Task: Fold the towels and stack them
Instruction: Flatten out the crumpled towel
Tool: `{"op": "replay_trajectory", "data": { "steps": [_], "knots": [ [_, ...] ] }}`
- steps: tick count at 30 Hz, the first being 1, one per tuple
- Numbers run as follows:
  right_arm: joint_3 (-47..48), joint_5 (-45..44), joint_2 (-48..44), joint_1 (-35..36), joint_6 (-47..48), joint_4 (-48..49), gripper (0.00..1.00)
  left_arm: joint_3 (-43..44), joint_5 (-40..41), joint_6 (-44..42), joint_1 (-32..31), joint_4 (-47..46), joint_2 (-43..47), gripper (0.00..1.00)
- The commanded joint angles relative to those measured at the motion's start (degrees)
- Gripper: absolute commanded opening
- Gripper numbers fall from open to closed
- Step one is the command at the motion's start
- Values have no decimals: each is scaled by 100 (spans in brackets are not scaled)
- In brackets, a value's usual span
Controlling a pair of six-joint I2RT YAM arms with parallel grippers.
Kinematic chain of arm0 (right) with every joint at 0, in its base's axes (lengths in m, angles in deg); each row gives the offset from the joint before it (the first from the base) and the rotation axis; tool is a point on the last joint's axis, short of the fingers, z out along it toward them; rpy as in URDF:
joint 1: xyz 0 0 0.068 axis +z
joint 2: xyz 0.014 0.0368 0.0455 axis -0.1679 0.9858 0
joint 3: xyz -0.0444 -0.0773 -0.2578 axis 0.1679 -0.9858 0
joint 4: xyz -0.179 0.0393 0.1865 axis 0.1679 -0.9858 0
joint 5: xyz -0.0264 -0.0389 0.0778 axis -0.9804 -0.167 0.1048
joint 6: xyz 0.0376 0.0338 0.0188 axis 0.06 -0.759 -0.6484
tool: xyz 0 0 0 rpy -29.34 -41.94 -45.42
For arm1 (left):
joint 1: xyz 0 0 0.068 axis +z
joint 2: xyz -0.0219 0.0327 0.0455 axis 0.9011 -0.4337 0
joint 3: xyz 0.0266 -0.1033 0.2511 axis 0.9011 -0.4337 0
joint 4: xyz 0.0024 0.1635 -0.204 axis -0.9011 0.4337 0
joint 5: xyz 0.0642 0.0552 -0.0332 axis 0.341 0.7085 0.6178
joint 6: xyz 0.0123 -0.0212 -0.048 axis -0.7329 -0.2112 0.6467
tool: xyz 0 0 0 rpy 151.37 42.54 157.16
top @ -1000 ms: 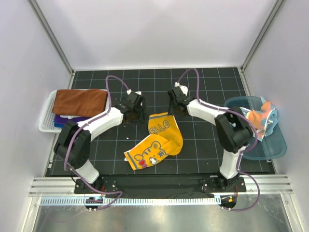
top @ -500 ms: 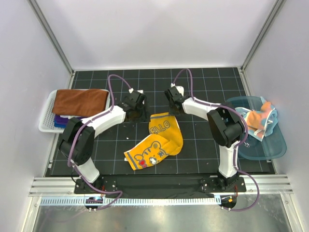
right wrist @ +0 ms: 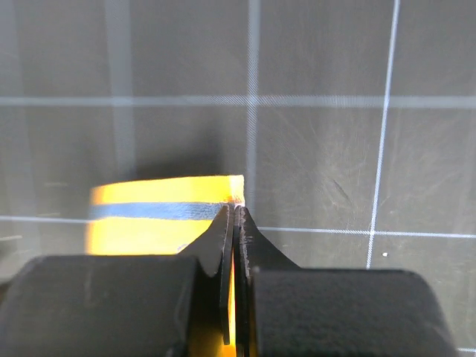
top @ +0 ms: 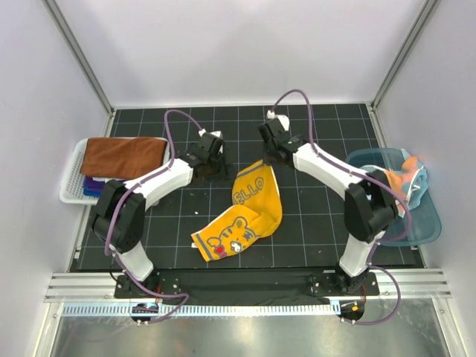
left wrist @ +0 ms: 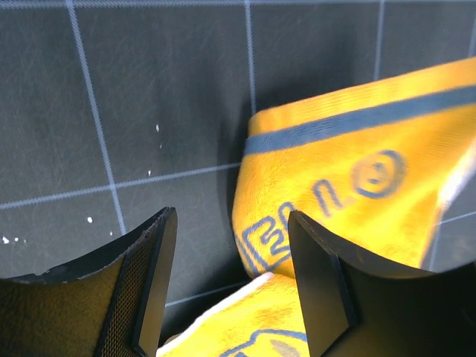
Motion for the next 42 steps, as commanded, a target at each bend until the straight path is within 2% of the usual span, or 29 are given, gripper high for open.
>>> {"op": "replay_trajectory", "data": {
  "steps": [1,5,9,10,14,18,23,29,34,39,42],
  "knots": [
    [763,-317,-846,377,145,-400,1,187,-247,123,164,-356,109,65],
    [1019,-781,-1337,887,163,-735,1,55,-160,211,480,-330,565,65],
    [625,-1143,-2015,906,92,-910,1,19,-273,247,770,-330,821,65],
    [536,-1274,-2112,836,84,-972,1,46,-299,238,788,-321,813,65],
    [-157,-924,-2315,-163,84,-1043,1,107,-895,334,771,-408,603,65],
    [-1114,-513,-1992,-797,154,-719,1,300,-1161,352,595,-479,93,63],
    [-1854,-476,-1244,-1045,-30,-148,1,889,-1091,255,235,-357,-698,63],
    [-2162,-695,-882,-1317,-119,73,1,1811,-863,-131,68,197,-1541,63],
    [-2251,-687,-979,-1695,-48,143,1,1944,-424,-184,-73,294,-1657,64],
    [-2198,-485,-988,-1836,-83,223,1,2944,-212,-922,-222,777,-2253,64],
    [-2067,-502,-883,-1845,-75,240,1,3244,-133,-1133,-275,900,-2517,64]
  ]
}}
